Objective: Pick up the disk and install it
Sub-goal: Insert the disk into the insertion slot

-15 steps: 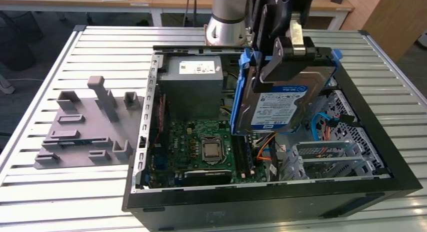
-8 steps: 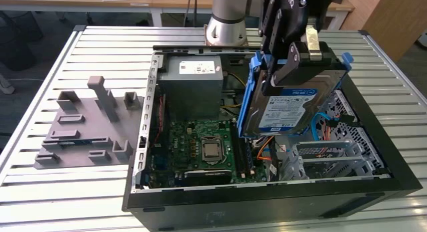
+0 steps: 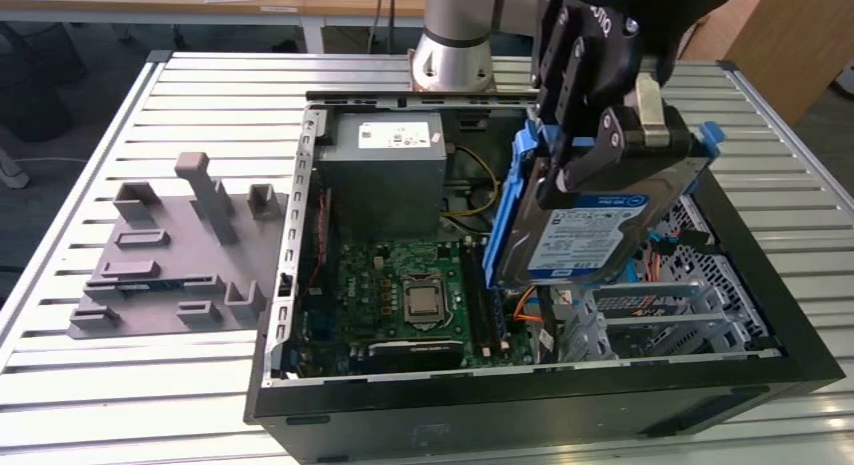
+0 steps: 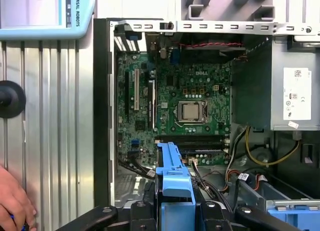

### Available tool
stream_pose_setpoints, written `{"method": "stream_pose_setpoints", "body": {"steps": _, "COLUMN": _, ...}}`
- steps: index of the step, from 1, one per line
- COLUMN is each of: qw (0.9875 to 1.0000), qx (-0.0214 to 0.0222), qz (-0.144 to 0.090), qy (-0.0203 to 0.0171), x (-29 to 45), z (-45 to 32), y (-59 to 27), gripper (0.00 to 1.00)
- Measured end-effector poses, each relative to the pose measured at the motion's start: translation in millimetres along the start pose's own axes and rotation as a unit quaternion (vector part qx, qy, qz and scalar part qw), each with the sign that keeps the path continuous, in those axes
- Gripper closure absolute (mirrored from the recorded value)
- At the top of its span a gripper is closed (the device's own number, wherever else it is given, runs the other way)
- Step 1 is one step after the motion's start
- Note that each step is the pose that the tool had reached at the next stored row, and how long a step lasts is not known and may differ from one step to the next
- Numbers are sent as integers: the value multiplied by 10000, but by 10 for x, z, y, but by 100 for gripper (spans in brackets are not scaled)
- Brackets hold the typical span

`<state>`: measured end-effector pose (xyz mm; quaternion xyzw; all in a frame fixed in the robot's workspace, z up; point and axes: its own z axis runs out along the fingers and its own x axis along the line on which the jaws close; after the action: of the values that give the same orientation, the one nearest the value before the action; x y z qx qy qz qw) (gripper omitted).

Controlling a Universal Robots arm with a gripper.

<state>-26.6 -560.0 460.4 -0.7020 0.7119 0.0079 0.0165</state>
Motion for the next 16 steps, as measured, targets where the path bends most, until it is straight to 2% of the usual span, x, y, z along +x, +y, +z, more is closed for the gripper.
{"method": "stream_pose_setpoints", "body": {"steps": 4, "qw": 10000, "qx": -12, "qz": 3, "qy": 0, "x": 34, "z": 11, "y": -55, "gripper": 64}}
{"method": "stream_pose_setpoints", "body": {"steps": 10, "qw": 10000, "qx": -31, "qz": 5, "qy": 1, "x": 52, "z": 33, "y": -200, "gripper": 64}}
{"method": "stream_pose_setpoints", "body": {"steps": 16, "qw": 10000, "qx": -44, "qz": 7, "qy": 1, "x": 109, "z": 48, "y": -285, "gripper": 64}}
